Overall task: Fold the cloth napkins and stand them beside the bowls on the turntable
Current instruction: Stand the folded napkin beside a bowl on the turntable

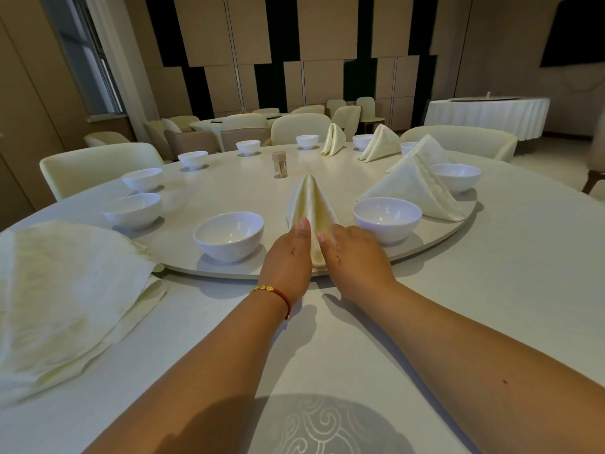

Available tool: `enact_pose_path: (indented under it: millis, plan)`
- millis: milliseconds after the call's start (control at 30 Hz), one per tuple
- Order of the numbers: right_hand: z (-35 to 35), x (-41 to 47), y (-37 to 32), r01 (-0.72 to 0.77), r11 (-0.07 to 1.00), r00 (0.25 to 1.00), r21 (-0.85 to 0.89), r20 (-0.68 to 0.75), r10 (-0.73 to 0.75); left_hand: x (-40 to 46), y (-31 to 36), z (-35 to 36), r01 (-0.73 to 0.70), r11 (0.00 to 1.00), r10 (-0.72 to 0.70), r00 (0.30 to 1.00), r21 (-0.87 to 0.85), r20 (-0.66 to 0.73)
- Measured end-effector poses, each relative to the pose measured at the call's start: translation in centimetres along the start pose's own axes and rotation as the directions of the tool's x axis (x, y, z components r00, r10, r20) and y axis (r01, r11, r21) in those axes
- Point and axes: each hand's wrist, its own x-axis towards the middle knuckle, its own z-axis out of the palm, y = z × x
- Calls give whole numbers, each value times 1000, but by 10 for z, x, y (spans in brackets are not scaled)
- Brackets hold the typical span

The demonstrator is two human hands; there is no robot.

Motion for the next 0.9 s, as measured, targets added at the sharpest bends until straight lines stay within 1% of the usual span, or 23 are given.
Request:
enact_pose_path:
  millis: [67,100,167,200,233,267,300,333,467,600,667,733,767,833,867,900]
  plan:
    - [-3,-2,-1,12,1000,1000,8,10,-12,-3,-1,-2,-66,998,66,998,19,-6]
    - [-5,-2,-1,15,1000,1000,6,15,-15,-4,-1,-6,-101,992,103,995,68,-12]
    - [-10,-5,-2,15,1000,1000,-6,21,-15,-8,-4,-19,-126,955,137,990,268,-22]
    - [-13,-6,-3,15,1000,1000,-13,20,-14,-11,-7,-26,-110,907,127,992,407,-15]
    - [-17,-8,-4,16,1000,1000,-18,16,-16,-15,-10,-34,-83,832,99,995,549,1]
    - [-20,-9,-6,19,1000,1000,-22,8,-19,-19,-13,-40,-59,748,62,998,661,20]
    - [-24,-11,-7,24,999,1000,-25,-4,-24,-24,-16,-44,-54,679,35,999,732,41]
    - [-27,-12,-9,30,999,999,-25,-17,-30,-28,-18,-46,-67,635,29,998,769,64]
    - [-36,-16,-18,58,998,996,3,-73,-57,-36,-20,-41,-149,557,82,989,817,125]
    - [-41,-22,-25,89,994,992,67,-100,-82,-35,-9,-34,-144,526,12,987,838,162]
    - [-41,-24,-27,120,989,987,91,-118,-109,-37,-4,-29,-181,508,10,979,842,204]
    - [-40,-26,-27,147,984,984,100,-118,-135,-40,-1,-23,-220,535,45,972,816,232]
    - [-40,-26,-27,155,982,983,106,-112,-143,-40,-1,-22,-230,585,56,968,778,244]
    - [-39,-27,-27,161,981,983,112,-112,-149,-40,-3,-23,-239,726,51,954,645,296]
    - [-39,-28,-27,167,980,981,110,-118,-154,-40,-6,-24,-224,807,39,943,546,330]
    - [-39,-28,-27,175,978,979,111,-124,-161,-40,-8,-28,-207,863,49,942,461,332]
